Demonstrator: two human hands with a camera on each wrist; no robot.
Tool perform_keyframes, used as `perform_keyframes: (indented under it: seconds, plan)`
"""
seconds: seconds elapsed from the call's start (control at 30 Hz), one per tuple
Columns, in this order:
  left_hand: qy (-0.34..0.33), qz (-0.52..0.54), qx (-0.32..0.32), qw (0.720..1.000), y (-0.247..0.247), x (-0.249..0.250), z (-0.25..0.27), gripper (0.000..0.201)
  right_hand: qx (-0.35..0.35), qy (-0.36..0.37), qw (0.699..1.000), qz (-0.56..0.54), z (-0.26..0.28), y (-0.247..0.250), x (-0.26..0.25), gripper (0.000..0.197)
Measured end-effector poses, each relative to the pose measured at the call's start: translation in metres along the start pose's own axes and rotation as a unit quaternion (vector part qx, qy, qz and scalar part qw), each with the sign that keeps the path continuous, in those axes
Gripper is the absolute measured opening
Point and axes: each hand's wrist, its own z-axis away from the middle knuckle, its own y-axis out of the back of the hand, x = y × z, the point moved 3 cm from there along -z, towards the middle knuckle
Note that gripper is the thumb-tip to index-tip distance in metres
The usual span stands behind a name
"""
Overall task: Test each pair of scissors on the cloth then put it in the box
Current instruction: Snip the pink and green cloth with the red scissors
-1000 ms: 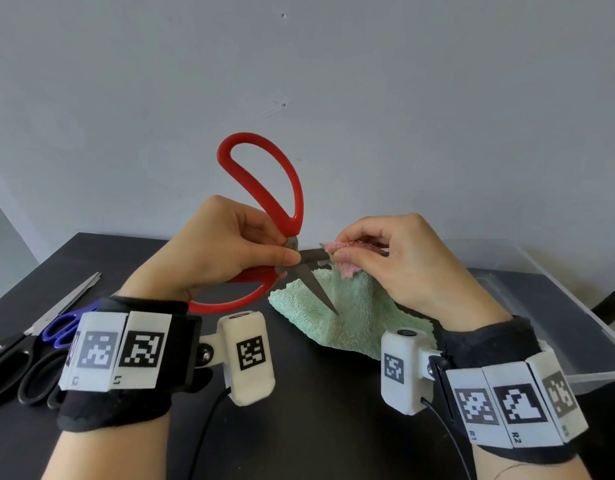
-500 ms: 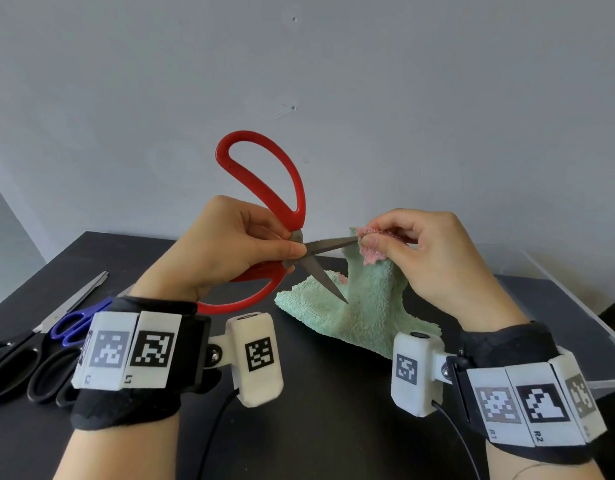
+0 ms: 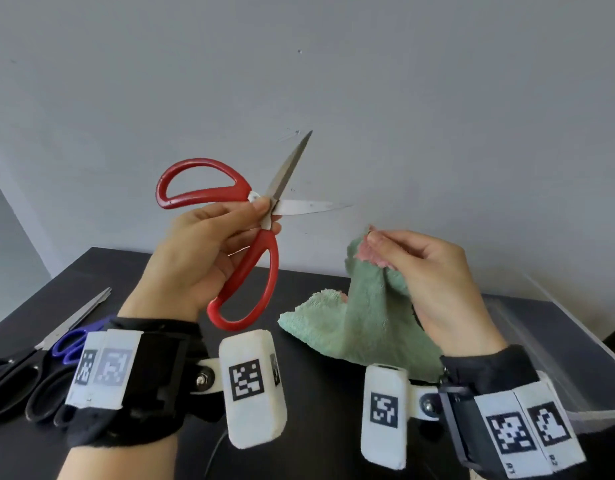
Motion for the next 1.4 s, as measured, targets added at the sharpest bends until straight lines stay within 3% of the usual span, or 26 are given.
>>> perform_keyframes:
  seconds: [0.13, 0.27, 0.63, 0.9, 1.13, 1.4]
  plan:
    - [0.027, 0.048, -0.007, 0.998, -0.01, -0.006, 0.0, 0.024, -0.092, -0.083, 0.983, -0.134, 0.006, -0.023, 0.006, 0.013]
    - [0.039, 0.021, -0.017, 0.999, -0.02, -0.014, -0.001, 0.025, -0.111, -0.087, 0.969, -0.205, 0.01, -0.036, 0.003, 0.014]
    - [0.028, 0.0, -0.02, 0.999, -0.028, -0.02, -0.002, 0.057, -0.089, -0.037, 0.971, -0.218, 0.016, -0.041, 0.0, 0.021]
    - [0.021, -0.028, -0.05, 0.998, -0.029, -0.022, -0.002, 0.073, -0.073, -0.018, 0.976, -0.203, 0.018, -0.042, 0.002, 0.015]
    - [-0.002, -0.05, -0.066, 0.997, -0.029, -0.022, -0.002, 0.057, -0.027, 0.006, 0.986, -0.164, 0.02, -0.042, 0.0, 0.021]
    - [-0.004, -0.059, -0.088, 0.994, -0.021, -0.015, -0.002, 0.033, -0.063, 0.014, 0.984, -0.164, 0.019, -0.043, -0.002, 0.01]
